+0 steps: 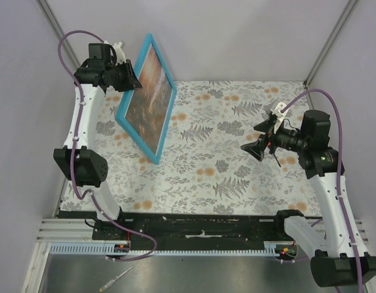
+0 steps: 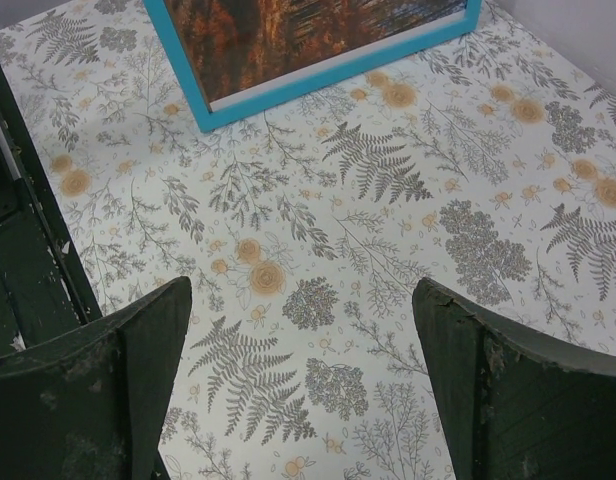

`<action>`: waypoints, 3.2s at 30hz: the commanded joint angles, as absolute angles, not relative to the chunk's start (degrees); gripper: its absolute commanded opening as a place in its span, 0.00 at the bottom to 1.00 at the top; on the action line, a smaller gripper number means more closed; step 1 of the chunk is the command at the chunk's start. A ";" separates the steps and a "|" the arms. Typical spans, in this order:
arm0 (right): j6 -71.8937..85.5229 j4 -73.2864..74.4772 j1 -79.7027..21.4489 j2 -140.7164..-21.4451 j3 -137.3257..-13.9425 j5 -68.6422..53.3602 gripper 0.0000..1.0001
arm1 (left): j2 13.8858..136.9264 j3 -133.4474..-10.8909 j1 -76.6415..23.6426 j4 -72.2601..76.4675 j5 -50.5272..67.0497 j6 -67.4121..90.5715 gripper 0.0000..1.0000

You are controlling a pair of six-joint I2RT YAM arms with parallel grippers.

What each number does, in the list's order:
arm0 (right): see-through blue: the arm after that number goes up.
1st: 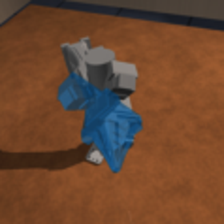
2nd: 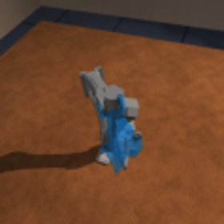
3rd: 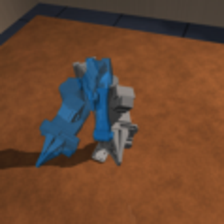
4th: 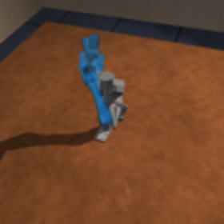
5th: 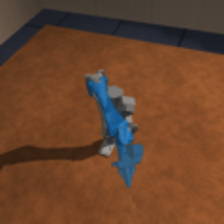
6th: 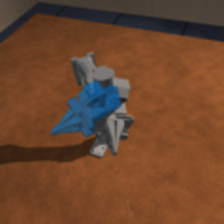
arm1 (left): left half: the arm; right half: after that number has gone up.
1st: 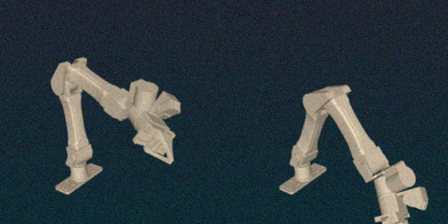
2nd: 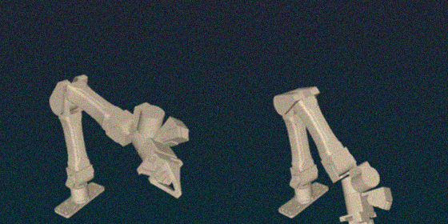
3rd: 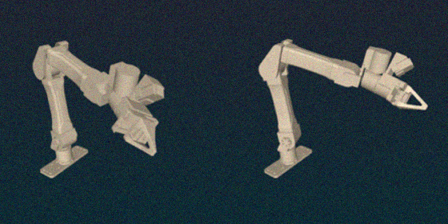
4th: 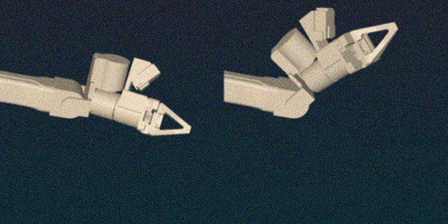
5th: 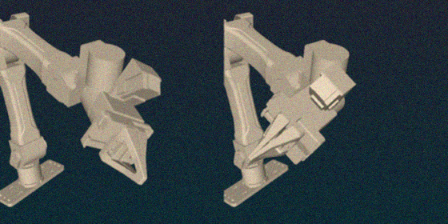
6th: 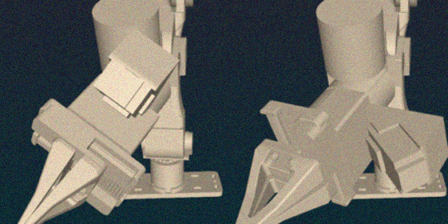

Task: Take the photo out of the frame
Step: Turn over the photo frame at the center of the board.

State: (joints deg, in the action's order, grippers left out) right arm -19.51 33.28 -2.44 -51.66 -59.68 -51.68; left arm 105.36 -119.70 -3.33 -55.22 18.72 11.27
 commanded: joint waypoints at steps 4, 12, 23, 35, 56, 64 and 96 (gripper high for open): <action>-19.42 31.55 -2.20 -51.50 -58.98 -52.91 0.98 | 103.54 -113.30 -0.88 -52.03 20.48 9.94 0.02; -18.55 31.29 -2.28 -52.12 -59.33 -54.05 0.98 | 97.48 -93.02 2.02 -39.39 30.57 11.68 0.02; -17.67 30.85 -2.29 -51.86 -58.27 -54.32 0.98 | 93.34 -65.94 3.34 -11.10 42.62 21.87 0.02; -16.61 30.06 -2.28 -53.61 -58.71 -54.93 0.98 | 97.91 -52.83 3.08 3.33 42.19 26.37 0.02; -14.85 24.00 -2.28 -53.00 -53.71 -55.11 0.98 | 100.90 -48.08 -8.43 7.29 34.10 29.18 0.03; -14.15 21.62 -2.20 -52.74 -51.24 -52.57 0.98 | 102.57 -49.13 -12.83 7.47 32.87 29.79 0.09; -9.49 15.64 -1.32 -57.22 -48.08 -27.78 0.98 | 95.71 -43.07 -17.40 9.84 26.81 32.96 0.76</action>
State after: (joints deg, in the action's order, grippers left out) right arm -10.48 17.63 -1.61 -56.71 -48.34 -31.62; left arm 97.82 -44.38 -17.19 8.95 30.00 33.06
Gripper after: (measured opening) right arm 0.982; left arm 0.747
